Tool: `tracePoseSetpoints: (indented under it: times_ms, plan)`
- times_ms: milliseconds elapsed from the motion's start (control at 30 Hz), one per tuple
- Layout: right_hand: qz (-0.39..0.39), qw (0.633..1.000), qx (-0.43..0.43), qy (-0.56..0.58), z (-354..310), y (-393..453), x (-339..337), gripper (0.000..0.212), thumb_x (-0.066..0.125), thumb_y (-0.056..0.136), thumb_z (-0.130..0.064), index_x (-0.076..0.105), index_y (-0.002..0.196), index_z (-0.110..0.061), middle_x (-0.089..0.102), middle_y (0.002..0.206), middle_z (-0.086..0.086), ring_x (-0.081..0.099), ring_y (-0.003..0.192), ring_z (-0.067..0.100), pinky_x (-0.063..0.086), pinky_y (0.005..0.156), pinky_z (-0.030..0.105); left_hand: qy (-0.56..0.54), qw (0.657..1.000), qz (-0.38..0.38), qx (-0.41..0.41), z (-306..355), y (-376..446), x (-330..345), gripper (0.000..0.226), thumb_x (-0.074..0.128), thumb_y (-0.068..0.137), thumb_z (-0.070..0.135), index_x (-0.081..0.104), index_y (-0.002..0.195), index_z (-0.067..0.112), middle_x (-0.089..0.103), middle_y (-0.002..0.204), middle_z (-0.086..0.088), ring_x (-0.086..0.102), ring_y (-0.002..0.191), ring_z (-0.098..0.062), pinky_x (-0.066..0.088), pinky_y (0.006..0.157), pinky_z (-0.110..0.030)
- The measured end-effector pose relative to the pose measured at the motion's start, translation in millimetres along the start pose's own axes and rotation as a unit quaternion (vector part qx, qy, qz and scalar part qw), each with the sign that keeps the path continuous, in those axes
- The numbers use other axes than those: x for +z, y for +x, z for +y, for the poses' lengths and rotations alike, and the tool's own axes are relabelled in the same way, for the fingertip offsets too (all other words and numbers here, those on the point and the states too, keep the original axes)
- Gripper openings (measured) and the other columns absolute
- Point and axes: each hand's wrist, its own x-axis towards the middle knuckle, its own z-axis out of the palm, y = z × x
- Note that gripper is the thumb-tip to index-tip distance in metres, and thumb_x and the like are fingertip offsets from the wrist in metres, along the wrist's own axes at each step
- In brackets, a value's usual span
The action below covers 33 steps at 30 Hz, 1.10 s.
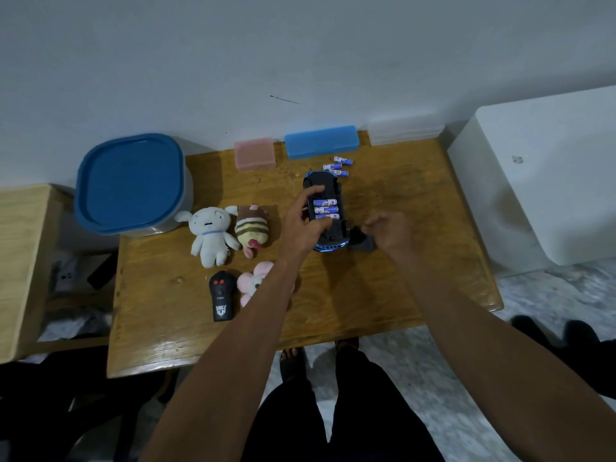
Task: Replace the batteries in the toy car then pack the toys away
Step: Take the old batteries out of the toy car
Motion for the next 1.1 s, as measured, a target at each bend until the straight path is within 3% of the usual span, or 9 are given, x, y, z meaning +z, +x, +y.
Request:
tracePoseSetpoints:
  times_ms: [100,200,333,433,567,667,800,967,1100]
  plan:
    - [0.020,0.999,0.010,-0.037,3,-6,5,0.005,0.078,0.085,-0.009,0.074,0.084,-0.011,0.069,0.089,0.007,0.065,0.089,0.022,0.043,0.073,0.023,0.002,1.000,0.006,-0.003,1,0,-1,0.070,0.067,0.065,0.006,0.059,0.129,0.035,0.064,0.123,-0.004,0.065,0.109,-0.024,0.062,0.083,-0.043]
    - [0.027,0.997,-0.007,-0.074,8,-9,8,0.009,0.076,0.087,-0.012,0.075,0.092,-0.005,0.074,0.095,0.015,0.067,0.090,0.026,0.043,0.070,0.025,-0.002,1.000,0.006,-0.003,2,0,-2,0.071,0.067,0.064,0.008,0.060,0.128,0.037,0.066,0.121,-0.006,0.067,0.108,-0.026,0.062,0.085,-0.048]
    - [0.036,0.992,-0.006,-0.119,3,-14,7,0.013,0.073,0.090,-0.019,0.074,0.101,-0.012,0.072,0.101,0.008,0.065,0.092,0.022,0.045,0.072,0.027,0.005,1.000,0.002,0.003,4,-1,-2,0.069,0.067,0.067,0.008,0.059,0.129,0.036,0.065,0.123,-0.005,0.067,0.108,-0.025,0.062,0.085,-0.047]
    - [0.086,0.995,-0.030,-0.049,-15,-14,7,0.011,0.073,0.091,-0.022,0.073,0.099,-0.015,0.073,0.103,0.003,0.068,0.096,0.019,0.047,0.077,0.024,0.005,1.000,0.004,0.002,3,0,-3,0.069,0.068,0.068,0.008,0.058,0.130,0.036,0.064,0.123,-0.004,0.067,0.106,-0.025,0.062,0.085,-0.046]
    - [0.090,0.989,-0.105,0.059,-52,-19,6,0.016,0.072,0.092,-0.030,0.069,0.095,-0.015,0.072,0.093,-0.004,0.067,0.083,0.008,0.052,0.070,0.019,0.019,1.000,0.004,0.021,5,1,0,0.070,0.071,0.070,0.006,0.057,0.133,0.033,0.064,0.116,0.001,0.067,0.101,-0.017,0.061,0.081,-0.034]
    - [0.065,0.987,-0.130,0.065,-67,-23,10,0.015,0.078,0.087,-0.026,0.071,0.093,-0.013,0.071,0.087,-0.005,0.066,0.079,0.003,0.049,0.067,0.014,0.006,0.999,-0.004,0.036,8,1,4,0.071,0.070,0.074,-0.006,0.056,0.137,0.025,0.063,0.117,0.000,0.065,0.096,-0.008,0.056,0.077,-0.023]
    - [0.090,0.988,-0.122,0.025,-76,-26,12,0.006,0.078,0.086,-0.017,0.075,0.090,-0.013,0.072,0.087,-0.003,0.063,0.073,0.002,0.045,0.063,0.010,0.022,0.998,-0.049,0.036,11,2,1,0.082,0.074,0.074,-0.009,0.050,0.144,0.026,0.056,0.134,-0.001,0.063,0.104,-0.008,0.055,0.079,-0.018]
    - [0.119,0.988,-0.104,-0.001,-84,-31,11,0.008,0.076,0.088,-0.017,0.077,0.094,-0.011,0.075,0.094,0.002,0.070,0.083,0.012,0.056,0.071,0.022,0.051,0.993,-0.104,0.036,10,2,-4,0.102,0.087,0.067,-0.006,0.040,0.152,0.026,0.054,0.137,-0.001,0.064,0.106,-0.008,0.060,0.081,-0.024]
    - [0.122,0.989,-0.081,0.009,-89,-33,14,0.012,0.074,0.090,-0.020,0.078,0.095,-0.010,0.075,0.095,0.002,0.066,0.079,0.009,0.043,0.058,0.011,0.036,0.994,-0.098,0.035,10,0,-4,0.101,0.087,0.068,-0.008,0.040,0.151,0.026,0.053,0.136,0.001,0.063,0.108,-0.009,0.062,0.084,-0.032]
